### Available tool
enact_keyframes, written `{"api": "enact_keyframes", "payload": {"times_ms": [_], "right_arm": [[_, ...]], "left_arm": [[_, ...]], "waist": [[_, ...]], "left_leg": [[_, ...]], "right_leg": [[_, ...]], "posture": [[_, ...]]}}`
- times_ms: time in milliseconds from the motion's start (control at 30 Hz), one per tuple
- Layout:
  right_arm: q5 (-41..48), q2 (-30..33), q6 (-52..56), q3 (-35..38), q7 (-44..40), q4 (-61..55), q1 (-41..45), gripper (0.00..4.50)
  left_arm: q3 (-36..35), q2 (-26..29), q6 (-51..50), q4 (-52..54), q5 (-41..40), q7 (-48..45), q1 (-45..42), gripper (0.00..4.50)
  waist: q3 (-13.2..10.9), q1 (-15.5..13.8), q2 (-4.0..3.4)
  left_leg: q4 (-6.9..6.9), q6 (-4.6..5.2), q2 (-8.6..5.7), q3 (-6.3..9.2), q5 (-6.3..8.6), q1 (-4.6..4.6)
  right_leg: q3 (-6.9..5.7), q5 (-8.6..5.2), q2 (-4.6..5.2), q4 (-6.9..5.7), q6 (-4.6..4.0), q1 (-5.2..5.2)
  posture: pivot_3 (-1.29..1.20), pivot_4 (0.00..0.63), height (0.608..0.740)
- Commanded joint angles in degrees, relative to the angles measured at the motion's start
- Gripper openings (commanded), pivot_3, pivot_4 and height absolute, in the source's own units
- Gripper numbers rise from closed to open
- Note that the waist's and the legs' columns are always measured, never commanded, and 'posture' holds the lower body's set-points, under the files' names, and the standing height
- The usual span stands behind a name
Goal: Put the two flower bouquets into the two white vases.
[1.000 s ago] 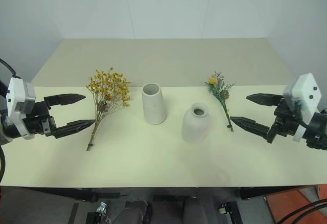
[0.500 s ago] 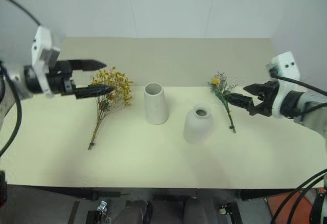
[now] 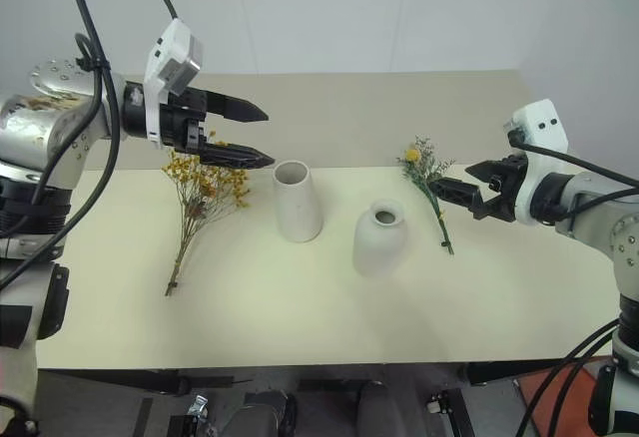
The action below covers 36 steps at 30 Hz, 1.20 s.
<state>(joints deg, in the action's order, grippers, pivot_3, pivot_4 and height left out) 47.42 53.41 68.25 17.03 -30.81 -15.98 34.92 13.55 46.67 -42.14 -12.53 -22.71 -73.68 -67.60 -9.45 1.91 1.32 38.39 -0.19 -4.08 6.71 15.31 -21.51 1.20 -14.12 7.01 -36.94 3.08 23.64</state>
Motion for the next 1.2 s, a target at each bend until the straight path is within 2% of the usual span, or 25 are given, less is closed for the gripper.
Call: {"api": "enact_keyframes", "payload": {"times_ms": [33, 133, 233, 333, 567, 767, 900, 1000, 1200], "right_arm": [[5.9, -0.4, 0.5, 4.1, -1.4, -3.9, 4.7, 4.50], [9.4, -1.2, 1.4, 3.8, -2.0, -3.6, 8.3, 4.50], [12.2, -0.9, 1.6, 2.7, -4.5, -2.7, 11.2, 4.50], [12.9, -0.6, 1.6, 0.2, -6.2, -1.4, 14.1, 4.50], [12.4, -1.8, 1.9, -6.7, -10.2, 3.4, 22.6, 4.50], [6.8, -2.0, -2.3, -15.9, -20.5, 7.2, 28.9, 4.50], [3.0, -2.4, -7.2, -19.2, -27.1, 8.0, 29.7, 4.50], [-0.4, -2.7, -12.0, -22.1, -33.4, 8.4, 30.2, 4.50], [-5.8, -3.6, -18.0, -25.2, -40.1, 9.4, 31.2, 4.50]], "left_arm": [[3.6, 6.4, -8.6, 0.9, 5.7, -0.3, -3.7, 4.47], [9.6, 11.9, -17.0, 1.9, 9.3, -3.3, -6.4, 4.47], [13.8, 12.1, -29.3, -0.9, 15.0, 4.0, -10.4, 4.47], [17.5, 15.1, -36.9, -1.6, 16.4, 5.0, -11.2, 4.47], [27.0, 20.2, -49.3, 0.0, 12.7, 4.5, -10.8, 4.47], [33.0, 21.4, -50.4, -3.5, 4.1, 6.0, -10.4, 4.47], [36.4, 20.8, -50.4, -5.9, -1.6, 8.6, -10.4, 4.47], [38.2, 17.8, -50.4, -10.7, -5.0, 12.3, -9.7, 4.47], [36.4, 11.6, -50.4, -16.9, -7.3, 19.7, -8.0, 4.47]], "waist": [[0.0, 0.5, 0.00], [0.0, 1.0, -0.03], [0.0, 0.6, -0.02], [0.0, 0.6, -0.02], [-0.1, 1.1, -0.06], [-0.1, 0.9, -0.05], [-0.1, 0.8, -0.05], [-0.1, 0.7, -0.05], [-0.1, 0.7, -0.04]], "left_leg": [[0.02, 0.00, -0.01, 0.00, 0.00, -0.11], [0.33, 0.09, 0.02, 0.00, 0.05, -0.54], [0.49, 0.16, 0.01, 0.01, 0.09, -0.59], [0.55, 0.18, -0.01, 0.01, 0.10, -0.61], [0.51, 0.19, 0.01, -0.04, 0.11, -0.59], [0.53, 0.19, 0.01, -0.04, 0.11, -0.59], [0.56, 0.19, 0.00, -0.05, 0.11, -0.69], [0.61, 0.19, -0.01, -0.05, 0.10, -0.72], [0.68, 0.17, -0.02, -0.03, 0.10, -0.77]], "right_leg": [[0.02, 0.00, 0.00, -0.08, 0.00, 0.13], [0.07, 0.00, -0.11, -0.43, 0.01, 0.59], [0.07, -0.02, -0.12, -0.66, 0.03, 0.61], [0.06, -0.06, -0.12, -0.70, 0.10, 0.58], [0.15, -0.08, -0.13, -0.91, 0.13, 0.75], [0.16, -0.09, -0.13, -0.98, 0.15, 0.79], [0.18, -0.09, -0.13, -0.99, 0.15, 0.89], [0.19, -0.09, -0.12, -1.09, 0.15, 0.97], [0.20, -0.08, -0.12, -1.11, 0.14, 1.02]], "posture": [[0.00, 0.150, 0.740], [0.00, 0.150, 0.740], [0.00, 0.150, 0.740], [0.00, 0.150, 0.740], [0.00, 0.150, 0.740], [0.00, 0.150, 0.740], [0.00, 0.150, 0.740], [0.00, 0.150, 0.740], [0.00, 0.150, 0.740]]}}
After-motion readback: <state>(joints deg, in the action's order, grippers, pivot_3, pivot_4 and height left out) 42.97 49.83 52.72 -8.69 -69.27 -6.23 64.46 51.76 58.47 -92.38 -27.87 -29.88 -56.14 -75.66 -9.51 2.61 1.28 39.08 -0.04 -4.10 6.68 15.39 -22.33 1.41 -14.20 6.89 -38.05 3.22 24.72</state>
